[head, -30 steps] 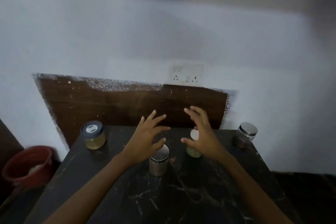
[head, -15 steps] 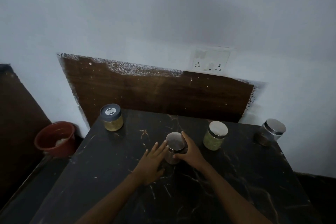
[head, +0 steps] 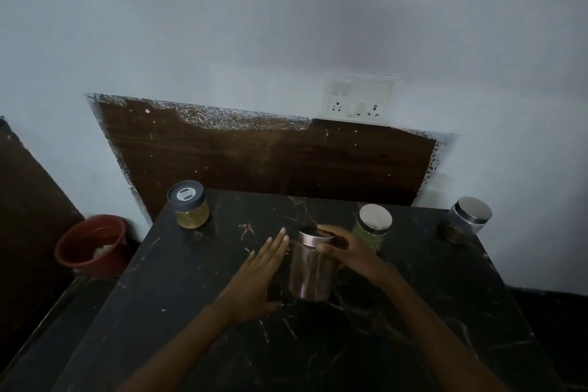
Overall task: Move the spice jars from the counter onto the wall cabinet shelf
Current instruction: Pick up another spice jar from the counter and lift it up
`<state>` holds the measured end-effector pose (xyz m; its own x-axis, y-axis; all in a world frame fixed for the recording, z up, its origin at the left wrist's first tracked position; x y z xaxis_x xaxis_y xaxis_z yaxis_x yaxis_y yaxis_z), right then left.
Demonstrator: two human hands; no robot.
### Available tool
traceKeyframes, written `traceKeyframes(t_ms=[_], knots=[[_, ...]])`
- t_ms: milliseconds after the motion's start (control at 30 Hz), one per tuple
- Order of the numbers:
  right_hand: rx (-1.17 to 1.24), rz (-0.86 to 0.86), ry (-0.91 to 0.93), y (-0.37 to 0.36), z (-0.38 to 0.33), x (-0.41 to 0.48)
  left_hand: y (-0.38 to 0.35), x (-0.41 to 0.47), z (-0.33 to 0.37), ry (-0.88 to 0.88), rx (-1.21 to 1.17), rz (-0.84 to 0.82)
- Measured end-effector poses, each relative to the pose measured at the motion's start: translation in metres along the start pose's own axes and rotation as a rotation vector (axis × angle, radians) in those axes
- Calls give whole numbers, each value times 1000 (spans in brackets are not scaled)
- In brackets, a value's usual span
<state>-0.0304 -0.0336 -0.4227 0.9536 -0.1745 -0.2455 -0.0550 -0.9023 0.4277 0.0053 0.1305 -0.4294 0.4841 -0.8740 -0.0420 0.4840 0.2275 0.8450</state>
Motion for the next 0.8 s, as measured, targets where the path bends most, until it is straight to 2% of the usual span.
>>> traceKeyframes(t_ms=[133, 300, 567, 700, 800], knots=[[48, -102, 5, 0, -18, -33, 10, -15, 38, -111, -187, 38], [72, -110, 17, -1, -24, -61, 11, -27, 73, -159, -351, 17], [167, -60, -23, -8, -17, -90, 2, -39, 90, -205, -429, 70], [250, -143, 16, -11, -12, -102, 1, -41, 91, -185, -489, 60], [200, -215, 61, -17, -14, -110, -1, -43, 90, -177, -489, 59]])
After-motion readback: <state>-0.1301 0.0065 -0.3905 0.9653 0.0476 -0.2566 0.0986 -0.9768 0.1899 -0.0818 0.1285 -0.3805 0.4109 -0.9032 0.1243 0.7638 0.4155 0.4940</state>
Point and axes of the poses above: each hand's wrist, its own x-axis towards the middle knuckle, its own y-axis out of the back of the hand, z = x × y, the point moved 9 cm from there along x, towards the middle knuckle, and after that the axes turned 4 degrees about -x, right-handed, at the moved point
